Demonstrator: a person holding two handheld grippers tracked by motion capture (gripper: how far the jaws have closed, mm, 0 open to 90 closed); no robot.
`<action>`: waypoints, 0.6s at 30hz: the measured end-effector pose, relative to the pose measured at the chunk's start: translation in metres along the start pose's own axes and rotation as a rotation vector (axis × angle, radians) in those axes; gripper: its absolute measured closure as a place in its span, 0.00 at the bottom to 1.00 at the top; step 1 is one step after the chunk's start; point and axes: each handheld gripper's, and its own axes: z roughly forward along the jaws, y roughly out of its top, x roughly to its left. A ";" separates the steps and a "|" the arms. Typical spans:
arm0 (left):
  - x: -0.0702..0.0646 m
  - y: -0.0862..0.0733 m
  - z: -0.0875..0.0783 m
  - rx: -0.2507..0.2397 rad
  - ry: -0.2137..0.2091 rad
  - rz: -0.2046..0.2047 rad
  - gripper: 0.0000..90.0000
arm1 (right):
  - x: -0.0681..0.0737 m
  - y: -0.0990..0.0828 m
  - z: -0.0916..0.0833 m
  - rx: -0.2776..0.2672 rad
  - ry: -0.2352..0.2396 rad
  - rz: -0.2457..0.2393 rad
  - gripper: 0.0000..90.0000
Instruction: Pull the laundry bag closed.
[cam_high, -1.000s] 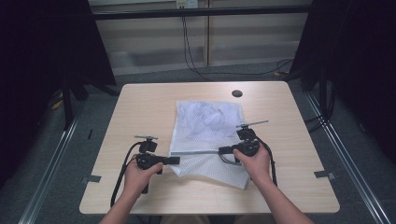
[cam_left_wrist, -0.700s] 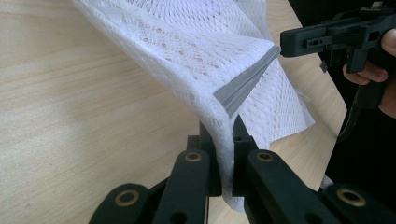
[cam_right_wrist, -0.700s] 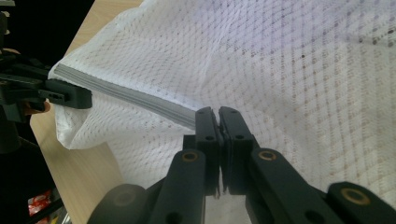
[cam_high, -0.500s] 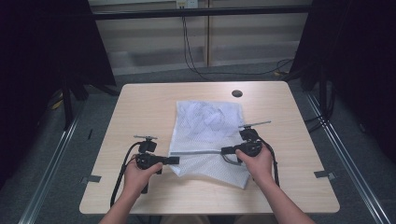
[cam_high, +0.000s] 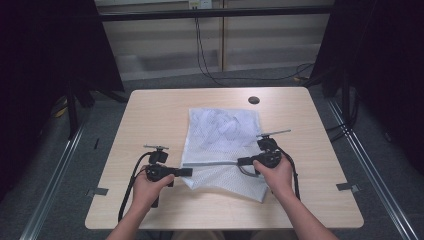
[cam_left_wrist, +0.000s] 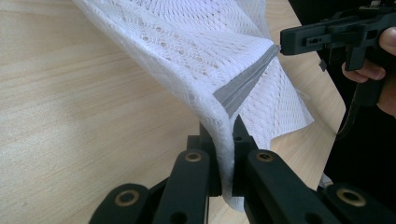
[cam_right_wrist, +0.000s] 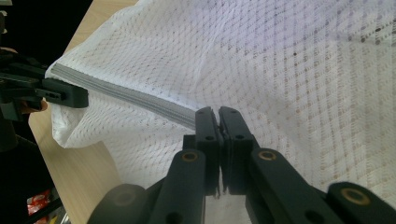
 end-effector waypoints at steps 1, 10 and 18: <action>0.000 0.000 0.000 0.000 0.001 0.001 0.99 | 0.000 0.000 0.000 0.000 -0.001 -0.001 0.97; 0.001 0.000 -0.001 -0.007 0.005 -0.005 0.99 | -0.006 -0.001 -0.003 -0.003 -0.014 0.011 0.97; 0.001 0.000 -0.001 -0.005 0.000 -0.009 0.99 | -0.006 -0.001 -0.006 -0.005 -0.010 0.009 0.97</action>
